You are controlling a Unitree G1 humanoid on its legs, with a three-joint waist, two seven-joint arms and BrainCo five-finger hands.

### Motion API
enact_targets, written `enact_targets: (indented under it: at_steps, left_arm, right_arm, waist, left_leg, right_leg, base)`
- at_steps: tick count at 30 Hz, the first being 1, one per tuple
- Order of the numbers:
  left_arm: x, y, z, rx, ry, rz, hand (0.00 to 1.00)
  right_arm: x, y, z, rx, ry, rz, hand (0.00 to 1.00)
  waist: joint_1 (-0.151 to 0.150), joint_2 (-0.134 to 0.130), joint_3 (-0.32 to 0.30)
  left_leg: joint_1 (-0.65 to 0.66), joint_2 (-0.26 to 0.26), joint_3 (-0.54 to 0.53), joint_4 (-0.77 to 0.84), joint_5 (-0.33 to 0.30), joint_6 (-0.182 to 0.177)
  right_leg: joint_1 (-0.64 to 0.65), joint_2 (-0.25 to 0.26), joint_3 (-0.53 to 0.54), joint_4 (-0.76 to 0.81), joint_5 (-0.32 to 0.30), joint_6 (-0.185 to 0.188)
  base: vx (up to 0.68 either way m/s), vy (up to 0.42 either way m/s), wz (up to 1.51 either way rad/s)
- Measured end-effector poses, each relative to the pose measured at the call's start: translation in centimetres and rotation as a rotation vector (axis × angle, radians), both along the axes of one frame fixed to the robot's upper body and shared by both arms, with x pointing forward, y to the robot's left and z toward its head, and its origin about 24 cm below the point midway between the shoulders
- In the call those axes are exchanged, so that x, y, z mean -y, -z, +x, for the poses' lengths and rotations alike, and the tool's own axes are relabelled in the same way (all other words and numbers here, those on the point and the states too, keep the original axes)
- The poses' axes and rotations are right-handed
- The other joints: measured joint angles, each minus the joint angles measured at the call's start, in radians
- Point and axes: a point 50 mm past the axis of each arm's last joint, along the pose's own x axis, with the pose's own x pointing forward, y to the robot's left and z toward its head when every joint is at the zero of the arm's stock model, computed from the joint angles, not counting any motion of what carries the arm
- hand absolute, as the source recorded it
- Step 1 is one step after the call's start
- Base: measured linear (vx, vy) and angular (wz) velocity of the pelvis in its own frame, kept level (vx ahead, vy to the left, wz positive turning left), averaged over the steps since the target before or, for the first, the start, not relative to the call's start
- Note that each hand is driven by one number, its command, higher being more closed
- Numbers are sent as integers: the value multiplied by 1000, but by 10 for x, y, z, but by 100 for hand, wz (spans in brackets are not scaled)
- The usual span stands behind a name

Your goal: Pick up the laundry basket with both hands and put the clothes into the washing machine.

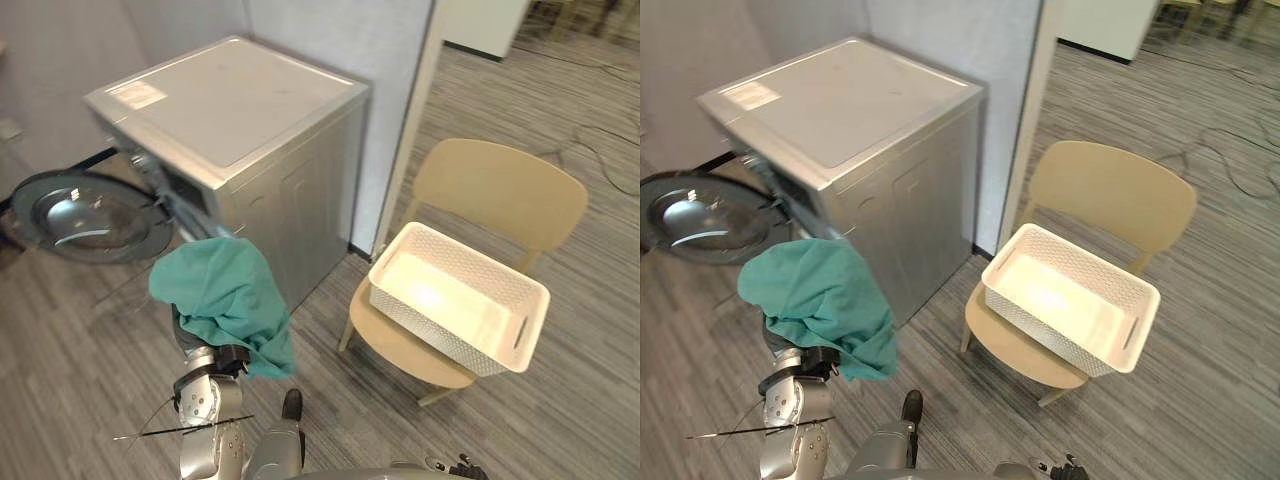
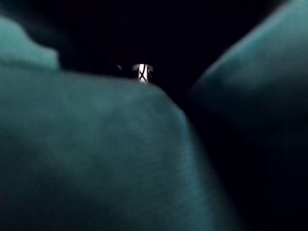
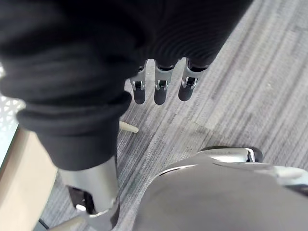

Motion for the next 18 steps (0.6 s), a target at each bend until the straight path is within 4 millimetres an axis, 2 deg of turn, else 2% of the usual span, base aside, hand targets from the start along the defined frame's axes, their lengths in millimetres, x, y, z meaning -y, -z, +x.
enact_targets:
  at_steps: [1, 2, 3, 4, 5, 6, 7, 8, 9, 10, 11, 12, 13, 14, 15, 16, 17, 18]
  left_arm:
    - [0, -4, 0, 18, 13, 11, 100]
    - [0, -6, 0, 29, 12, 10, 100]
    - [0, -9, -1, 42, 8, 9, 100]
    - [1, -10, -1, 47, 13, 7, 100]
    - [3, -12, 0, 53, 18, 2, 100]
    - [3, -14, 2, 68, 21, 1, 100]
    - [1, -18, 2, 84, 14, 6, 100]
    - [-2, -20, 2, 96, -1, 5, 100]
    - [-6, -19, 1, 86, -26, -4, 100]
    - [-5, -17, 2, 78, -21, -6, 100]
    - [0, -11, 6, 54, 2, -10, 100]
    - [4, -7, 8, 38, 17, -16, 100]
    - [12, 5, 11, -14, 51, -27, 100]
    - [15, 12, 13, -47, 66, -31, 100]
    - [17, 16, 13, -67, 75, -32, 100]
    - [19, 18, 13, -89, 91, -33, 100]
    - [18, 19, 13, -95, 94, -27, 100]
    - [18, 19, 13, -98, 95, -25, 100]
  right_arm:
    - [0, 0, 1, 0, -11, -5, 0]
    - [2, -2, 1, 4, -23, -18, 0]
    - [4, -3, 1, 17, -27, -28, 0]
    - [4, -4, 3, 27, -27, -31, 0]
    - [2, -4, -1, 19, -22, -26, 0]
    - [0, -3, -2, 18, -14, -19, 0]
    - [-3, -3, 1, 23, -13, -11, 0]
    - [-4, -4, 9, 40, -6, -6, 0]
    - [-6, -4, 13, 57, 2, -1, 0]
    - [-7, -3, 11, 48, 14, 4, 0]
    - [-8, 0, 6, 26, 56, 20, 0]
    - [-8, 2, 6, 11, 72, 27, 0]
    - [-7, 3, 8, 4, 95, 36, 0]
    - [-11, 3, 8, 11, 126, 54, 0]
    - [-14, 3, 9, 18, 144, 65, 0]
    - [-14, 1, 17, 49, 153, 69, 0]
    - [-15, -1, 21, 68, 153, 70, 0]
    - [-17, -1, 23, 78, 155, 71, 0]
  waist:
    - [5, 1, 7]
    - [5, 16, 7]
    - [1, 22, 5]
    - [1, 35, 0]
    - [2, 25, -1]
    - [6, 8, 1]
    - [14, -2, 1]
    - [23, 2, 2]
    - [27, 18, -10]
    - [28, 28, -19]
    - [8, 24, -38]
    - [3, 23, -41]
    - [2, 14, -42]
    - [1, 16, -43]
    - [1, 16, -41]
    - [-7, 8, -22]
    - [-14, 5, 2]
    - [-18, 11, 10]
  left_leg:
    - [-25, 57, 153, 99, -37, 52]
    - [-25, 86, 225, 165, -68, 107]
    - [-19, 98, 277, 177, -62, 152]
    - [-13, 88, 297, 166, -46, 197]
    - [1, 52, 303, 135, -78, 208]
    - [-7, 67, 361, 174, -141, 171]
    - [-27, 83, 368, 237, -155, 174]
    - [-49, 132, 375, 341, -169, 156]
    - [-47, 194, 380, 409, -198, 77]
    - [-30, 204, 370, 391, -209, 46]
    - [-28, 152, 366, 369, -215, -43]
    - [-27, 108, 359, 357, -226, -31]
    - [-26, 26, 346, 336, -250, -1]
    - [-19, -7, 328, 335, -267, 15]
    - [-10, -26, 309, 336, -280, 22]
    - [36, -53, 284, 335, -304, 40]
    - [101, -72, 262, 320, -320, 32]
    - [138, -83, 254, 294, -320, 33]
  right_leg:
    - [20, -15, -62, 2, 3, -4]
    - [43, -18, -111, 7, 3, -4]
    - [56, -34, -173, 46, 3, -4]
    - [62, -43, -202, 68, 4, -5]
    - [83, -69, -243, 84, 13, -16]
    - [128, -91, -305, 25, 31, -26]
    - [155, -98, -341, -11, 30, -24]
    - [183, -98, -385, -59, 34, -17]
    - [218, -93, -423, -119, 59, 29]
    - [234, -92, -432, -145, 62, 35]
    - [265, -125, -463, -174, 51, 52]
    - [273, -153, -475, -162, 56, 57]
    - [256, -222, -474, -73, 108, 53]
    - [229, -259, -455, 18, 150, 17]
    - [206, -283, -425, 96, 187, -39]
    - [141, -312, -313, 289, 263, -176]
    - [67, -274, -172, 452, 250, -158]
    - [22, -245, -113, 509, 234, -133]
  base:
    - [-55, -33, 143]
    - [-43, -2, 175]
    - [-12, 39, 149]
    - [15, 70, 175]
    - [72, 116, 176]
    - [99, 130, 165]
    - [150, 166, 112]
    - [163, 197, 74]
    - [172, 226, 74]
    - [201, 292, 125]
    - [189, 264, 122]
    - [351, 440, 145]
    - [324, 386, 105]
    - [337, 388, 96]
    - [358, 360, 83]
    - [428, 399, 79]
    - [430, 378, 71]
    - [356, 269, 54]
